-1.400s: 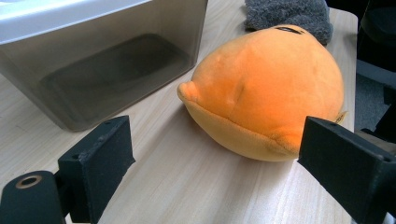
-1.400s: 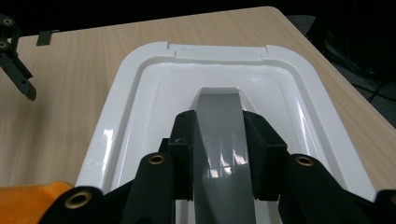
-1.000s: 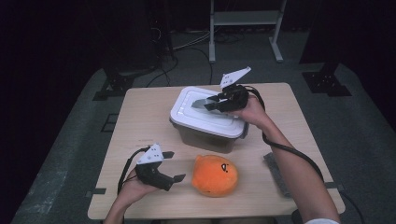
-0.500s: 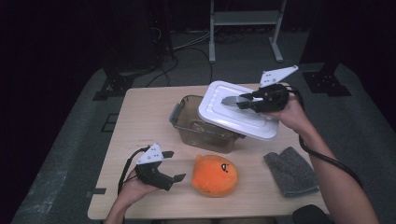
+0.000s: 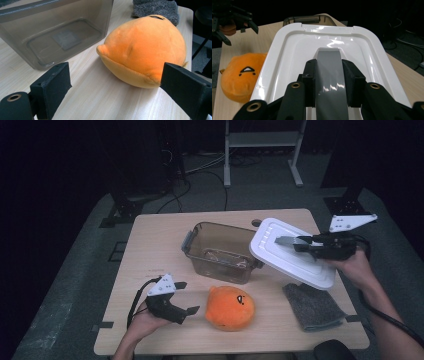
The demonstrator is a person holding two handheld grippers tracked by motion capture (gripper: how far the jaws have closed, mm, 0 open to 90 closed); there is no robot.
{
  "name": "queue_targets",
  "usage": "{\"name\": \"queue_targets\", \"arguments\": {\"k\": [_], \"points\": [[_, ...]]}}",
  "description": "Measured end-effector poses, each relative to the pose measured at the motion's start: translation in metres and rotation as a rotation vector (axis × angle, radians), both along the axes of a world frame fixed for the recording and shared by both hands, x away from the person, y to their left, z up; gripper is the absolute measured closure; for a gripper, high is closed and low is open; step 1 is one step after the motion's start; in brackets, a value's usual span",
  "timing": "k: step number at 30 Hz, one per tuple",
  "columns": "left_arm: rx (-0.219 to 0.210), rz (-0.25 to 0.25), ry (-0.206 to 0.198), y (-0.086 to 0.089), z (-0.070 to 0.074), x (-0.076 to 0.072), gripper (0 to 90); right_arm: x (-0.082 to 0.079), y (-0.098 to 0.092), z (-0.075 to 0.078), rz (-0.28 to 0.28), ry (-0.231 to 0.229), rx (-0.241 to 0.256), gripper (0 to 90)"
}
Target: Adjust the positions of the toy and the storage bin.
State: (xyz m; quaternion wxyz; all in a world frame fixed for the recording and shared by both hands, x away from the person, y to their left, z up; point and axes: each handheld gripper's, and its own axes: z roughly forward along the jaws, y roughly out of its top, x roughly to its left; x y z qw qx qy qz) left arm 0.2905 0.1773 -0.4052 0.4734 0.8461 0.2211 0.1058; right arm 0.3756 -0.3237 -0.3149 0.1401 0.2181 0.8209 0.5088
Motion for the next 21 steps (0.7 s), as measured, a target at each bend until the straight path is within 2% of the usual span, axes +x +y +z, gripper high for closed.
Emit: {"name": "queue_targets", "arguments": {"k": [9, 16, 21], "points": [[0.0, 0.002, -0.003, 0.001, 0.001, 0.0, 8.4, -0.018, -0.039, -0.026, -0.074, 0.034, 0.013, 65.5], [-0.004, 0.004, -0.003, 0.001, 0.001, 0.0, 8.4, -0.023, -0.056, -0.047, -0.114, 0.063, 0.02, 65.5], [-0.004, 0.006, -0.007, 0.002, 0.002, 0.0, 8.1, -0.025, -0.061, -0.064, -0.133, 0.096, -0.003, 65.5]]}}
